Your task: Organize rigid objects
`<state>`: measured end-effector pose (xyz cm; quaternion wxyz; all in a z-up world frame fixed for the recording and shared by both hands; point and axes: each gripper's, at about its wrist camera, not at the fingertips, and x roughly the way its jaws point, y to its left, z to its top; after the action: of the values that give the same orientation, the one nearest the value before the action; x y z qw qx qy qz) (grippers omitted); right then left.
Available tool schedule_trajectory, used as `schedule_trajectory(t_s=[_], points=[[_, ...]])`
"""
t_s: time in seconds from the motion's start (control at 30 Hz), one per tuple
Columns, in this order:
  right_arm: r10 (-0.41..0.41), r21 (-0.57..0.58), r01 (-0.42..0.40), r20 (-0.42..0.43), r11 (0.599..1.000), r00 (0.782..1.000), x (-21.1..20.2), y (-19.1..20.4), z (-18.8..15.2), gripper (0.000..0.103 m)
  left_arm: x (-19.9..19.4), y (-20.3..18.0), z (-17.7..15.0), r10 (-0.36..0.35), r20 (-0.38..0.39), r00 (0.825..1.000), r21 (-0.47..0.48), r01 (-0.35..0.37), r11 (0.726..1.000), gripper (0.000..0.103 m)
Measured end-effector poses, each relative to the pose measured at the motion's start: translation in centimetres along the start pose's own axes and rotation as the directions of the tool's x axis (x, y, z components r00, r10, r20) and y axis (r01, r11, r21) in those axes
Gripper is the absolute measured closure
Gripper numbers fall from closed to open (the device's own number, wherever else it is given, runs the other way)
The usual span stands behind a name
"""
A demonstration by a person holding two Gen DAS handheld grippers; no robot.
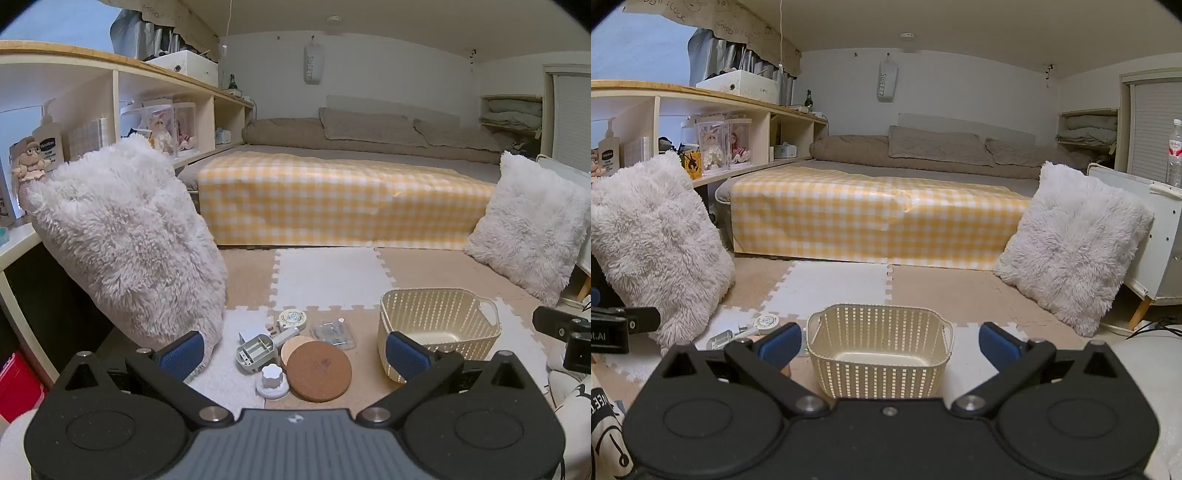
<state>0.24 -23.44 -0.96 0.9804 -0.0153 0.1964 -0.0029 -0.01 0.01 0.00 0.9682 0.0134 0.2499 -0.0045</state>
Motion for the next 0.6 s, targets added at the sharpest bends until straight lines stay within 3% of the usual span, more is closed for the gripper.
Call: schedule_trajectory(t_s=[0.6], points=[[0.000, 0.001, 0.000, -0.005, 1.000, 1.000, 0.06, 0.04, -0.05, 0.000, 0.01, -0.02, 0.00, 0.004, -0.003, 1.000, 0.005, -0.004, 1.000, 0.000]])
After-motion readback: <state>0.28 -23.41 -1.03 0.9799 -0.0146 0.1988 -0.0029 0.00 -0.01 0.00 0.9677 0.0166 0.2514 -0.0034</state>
